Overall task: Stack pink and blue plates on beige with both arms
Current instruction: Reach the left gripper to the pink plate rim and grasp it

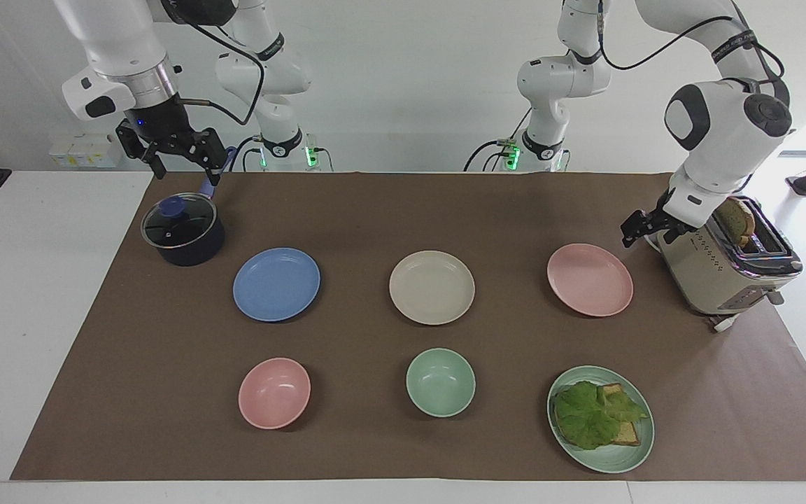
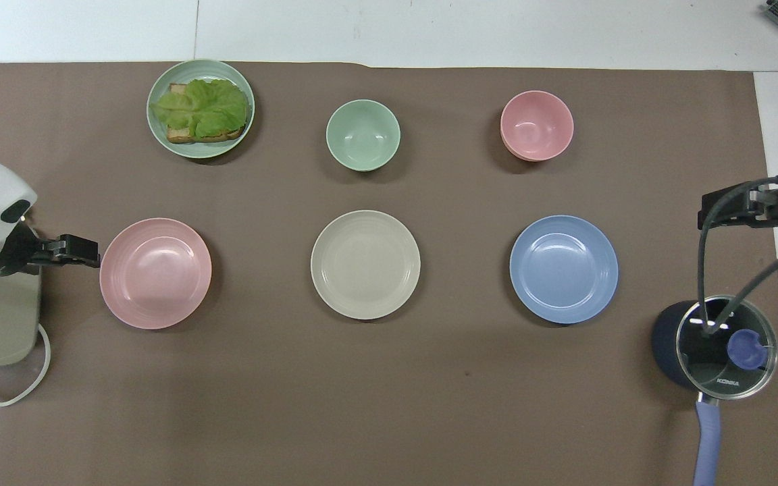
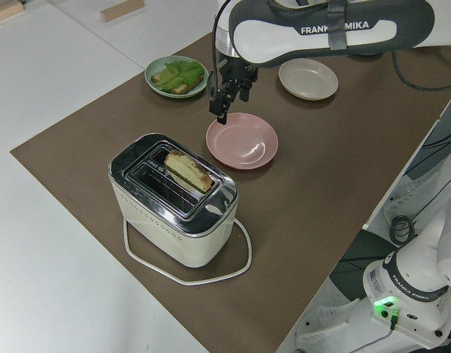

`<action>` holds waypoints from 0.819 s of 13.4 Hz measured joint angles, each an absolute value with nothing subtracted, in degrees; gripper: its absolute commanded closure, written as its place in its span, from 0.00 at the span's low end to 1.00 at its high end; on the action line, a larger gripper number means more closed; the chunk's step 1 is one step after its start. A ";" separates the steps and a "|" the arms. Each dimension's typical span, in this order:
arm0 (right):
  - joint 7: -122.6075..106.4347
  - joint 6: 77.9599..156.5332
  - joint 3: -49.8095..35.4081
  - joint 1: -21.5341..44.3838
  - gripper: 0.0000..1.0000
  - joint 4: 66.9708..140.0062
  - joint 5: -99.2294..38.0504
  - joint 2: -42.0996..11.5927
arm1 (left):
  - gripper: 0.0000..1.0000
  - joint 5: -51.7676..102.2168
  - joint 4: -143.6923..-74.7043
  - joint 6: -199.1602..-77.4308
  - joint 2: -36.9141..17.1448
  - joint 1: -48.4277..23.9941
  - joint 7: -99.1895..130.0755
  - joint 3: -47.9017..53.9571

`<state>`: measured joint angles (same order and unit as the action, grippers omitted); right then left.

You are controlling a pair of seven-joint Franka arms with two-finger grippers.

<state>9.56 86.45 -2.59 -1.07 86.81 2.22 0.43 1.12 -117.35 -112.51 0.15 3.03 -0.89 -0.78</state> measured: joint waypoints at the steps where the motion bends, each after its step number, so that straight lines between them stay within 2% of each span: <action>1: 9.56 86.45 -2.59 -1.08 0.00 86.81 2.22 0.43 | 0.00 1.12 -118.78 -114.37 -1.18 3.49 -0.78 -0.77; 7: 9.56 86.45 -2.59 -1.08 0.00 86.81 2.22 0.43 | 0.00 1.12 -123.47 -124.23 -9.70 4.32 6.50 -0.67; 8: 9.56 86.45 -2.59 -1.08 0.00 86.81 2.22 0.42 | 0.23 1.12 -123.47 -124.36 -10.67 4.31 7.89 -0.60; 9: 9.56 86.45 -2.59 -1.08 0.00 86.81 2.22 0.42 | 0.60 1.12 -123.47 -124.36 -11.28 4.31 8.99 -0.56; 10: 9.56 86.45 -2.59 -1.08 0.00 86.81 2.22 0.42 | 0.84 1.14 -123.39 -124.24 -11.43 4.31 9.29 -0.51; 11: 9.56 86.45 -2.59 -1.08 0.00 86.81 2.22 0.42 | 1.00 1.14 -123.18 -123.83 -11.28 4.29 9.29 -0.42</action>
